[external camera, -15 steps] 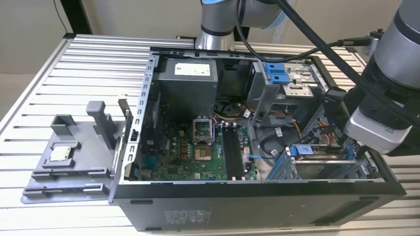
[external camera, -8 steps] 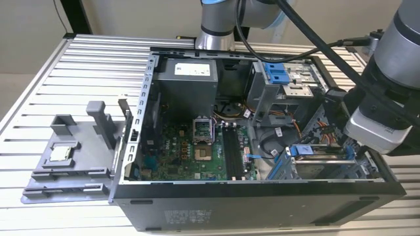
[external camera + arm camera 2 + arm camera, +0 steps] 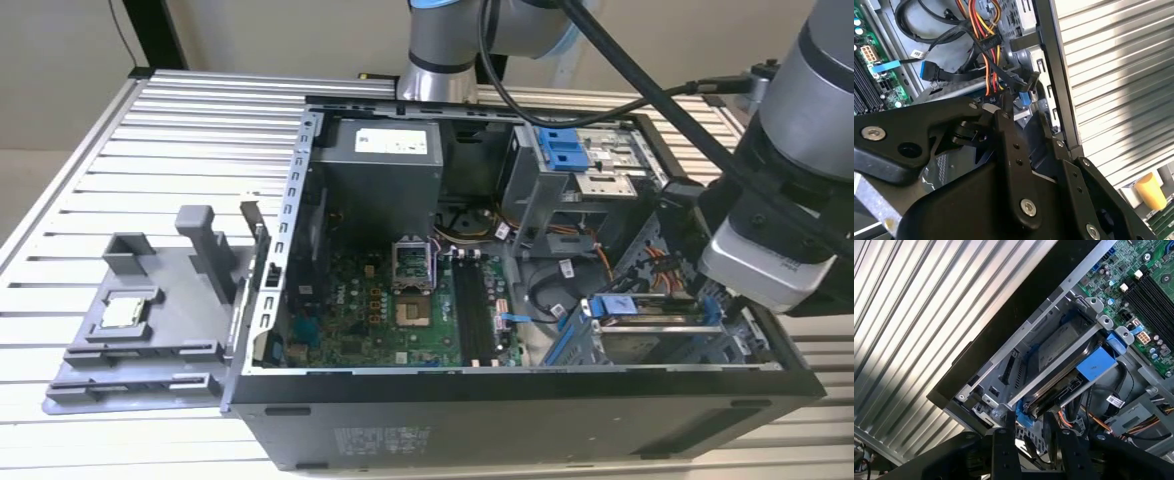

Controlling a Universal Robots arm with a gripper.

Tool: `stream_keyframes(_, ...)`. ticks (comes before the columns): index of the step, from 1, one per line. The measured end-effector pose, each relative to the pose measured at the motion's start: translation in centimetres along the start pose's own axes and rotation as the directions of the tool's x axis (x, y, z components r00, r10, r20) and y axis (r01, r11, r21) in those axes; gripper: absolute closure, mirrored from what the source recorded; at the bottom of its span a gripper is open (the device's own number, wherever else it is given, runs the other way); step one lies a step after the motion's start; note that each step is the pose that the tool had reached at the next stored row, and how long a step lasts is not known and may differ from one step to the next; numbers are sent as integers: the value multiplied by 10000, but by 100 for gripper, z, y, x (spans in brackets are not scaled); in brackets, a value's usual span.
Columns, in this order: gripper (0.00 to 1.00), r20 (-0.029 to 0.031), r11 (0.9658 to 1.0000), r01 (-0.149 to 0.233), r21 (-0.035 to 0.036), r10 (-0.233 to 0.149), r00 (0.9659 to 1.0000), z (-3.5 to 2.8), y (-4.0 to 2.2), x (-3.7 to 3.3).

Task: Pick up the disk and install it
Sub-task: 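Insert the second disk wire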

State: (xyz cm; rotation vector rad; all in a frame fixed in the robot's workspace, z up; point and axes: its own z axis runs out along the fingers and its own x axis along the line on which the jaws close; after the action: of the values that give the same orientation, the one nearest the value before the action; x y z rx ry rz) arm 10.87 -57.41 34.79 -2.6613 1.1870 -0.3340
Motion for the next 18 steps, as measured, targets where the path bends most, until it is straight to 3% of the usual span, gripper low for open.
stream_keyframes(15,0,-36,10000,6,38,-6,10000,3,-2,-3)
stream_keyframes(18,0,-72,10000,10,81,-9,10000,8,0,-5)
